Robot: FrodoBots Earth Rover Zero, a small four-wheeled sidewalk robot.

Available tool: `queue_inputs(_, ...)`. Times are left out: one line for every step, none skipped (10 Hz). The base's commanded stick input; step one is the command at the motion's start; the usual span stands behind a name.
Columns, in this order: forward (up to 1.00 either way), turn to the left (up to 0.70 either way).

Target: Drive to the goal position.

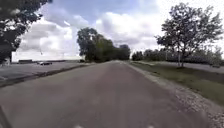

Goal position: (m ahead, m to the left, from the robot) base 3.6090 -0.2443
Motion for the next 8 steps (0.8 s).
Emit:
queue_inputs(0.70,0.00)
queue_inputs(0.70,0.00)
queue_inputs(0.70,0.00)
queue_inputs(0.70,0.00)
queue_inputs(0.70,0.00)
queue_inputs(0.70,0.00)
queue_inputs(0.70,0.00)
queue_inputs(0.70,0.00)
